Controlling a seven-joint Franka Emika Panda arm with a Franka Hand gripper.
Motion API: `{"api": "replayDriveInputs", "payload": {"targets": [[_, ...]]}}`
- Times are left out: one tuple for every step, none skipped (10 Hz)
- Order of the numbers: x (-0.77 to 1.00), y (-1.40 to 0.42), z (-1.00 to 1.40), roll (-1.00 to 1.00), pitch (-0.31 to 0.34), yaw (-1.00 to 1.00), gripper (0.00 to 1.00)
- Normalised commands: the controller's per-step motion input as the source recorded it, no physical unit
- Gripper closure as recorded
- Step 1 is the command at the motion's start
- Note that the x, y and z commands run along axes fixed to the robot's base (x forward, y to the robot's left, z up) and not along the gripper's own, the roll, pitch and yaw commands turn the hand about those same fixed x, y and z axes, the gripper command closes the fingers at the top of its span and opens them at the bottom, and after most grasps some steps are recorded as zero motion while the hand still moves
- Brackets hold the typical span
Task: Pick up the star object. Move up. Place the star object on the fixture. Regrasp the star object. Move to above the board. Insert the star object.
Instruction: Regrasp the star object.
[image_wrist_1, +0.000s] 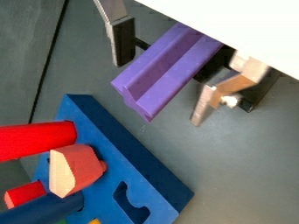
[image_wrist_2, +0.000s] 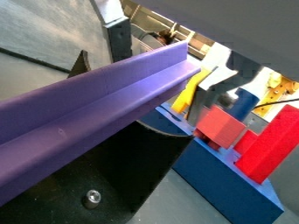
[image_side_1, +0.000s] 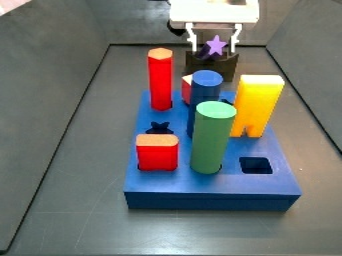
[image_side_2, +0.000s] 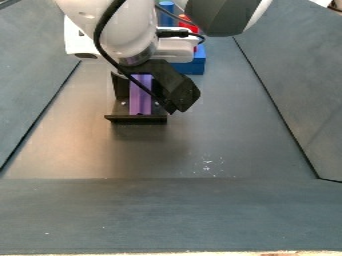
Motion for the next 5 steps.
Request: {"api": "replayDriveInputs", "payload": {"targets": [[0.00,0.00,1.00,0.07,-0.005,0.00,0.00],[0.00,0.00,1.00,0.08,-0.003,0.00,0.00],[-0.02,0.00,1.00,0.08,0.010,0.01,0.00],[-0.02,0.00,1.00,0.07,0.033,0.02,0.00],[-0.02,0.01,1.00,0.06,0.050,0.02,0.00]]}}
